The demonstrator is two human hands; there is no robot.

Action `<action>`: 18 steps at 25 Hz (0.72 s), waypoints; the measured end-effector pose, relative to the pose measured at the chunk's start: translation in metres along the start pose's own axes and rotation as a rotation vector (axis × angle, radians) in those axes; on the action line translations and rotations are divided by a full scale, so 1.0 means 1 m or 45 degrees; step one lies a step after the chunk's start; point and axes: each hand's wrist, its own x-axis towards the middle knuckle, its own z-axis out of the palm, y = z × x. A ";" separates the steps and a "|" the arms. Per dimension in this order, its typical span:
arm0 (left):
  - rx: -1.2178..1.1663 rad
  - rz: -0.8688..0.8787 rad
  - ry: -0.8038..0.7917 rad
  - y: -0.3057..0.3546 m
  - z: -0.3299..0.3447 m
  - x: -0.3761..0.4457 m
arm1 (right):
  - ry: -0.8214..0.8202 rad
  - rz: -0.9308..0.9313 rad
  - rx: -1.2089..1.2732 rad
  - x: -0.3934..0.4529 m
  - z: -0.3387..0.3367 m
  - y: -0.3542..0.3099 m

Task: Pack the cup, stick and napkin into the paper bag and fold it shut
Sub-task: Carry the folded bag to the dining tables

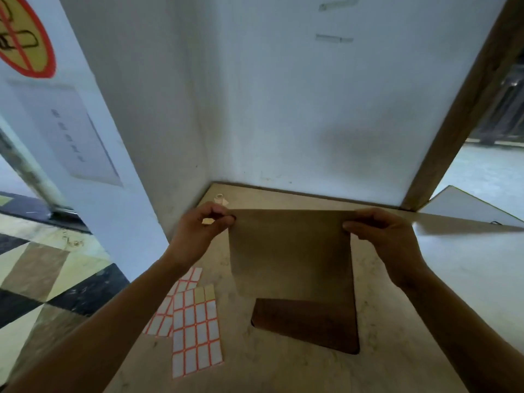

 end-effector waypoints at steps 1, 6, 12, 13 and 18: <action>-0.004 0.016 0.032 0.009 -0.008 -0.003 | -0.014 -0.037 0.016 0.005 0.002 -0.010; 0.008 0.068 0.247 0.043 -0.056 -0.025 | -0.140 -0.239 0.033 0.018 0.027 -0.051; 0.068 -0.001 0.565 0.059 -0.122 -0.092 | -0.367 -0.333 0.060 0.000 0.094 -0.079; 0.088 -0.020 0.616 0.061 -0.134 -0.107 | -0.409 -0.355 0.068 -0.007 0.108 -0.083; 0.203 -0.092 0.849 0.073 -0.206 -0.219 | -0.629 -0.484 0.109 -0.064 0.197 -0.110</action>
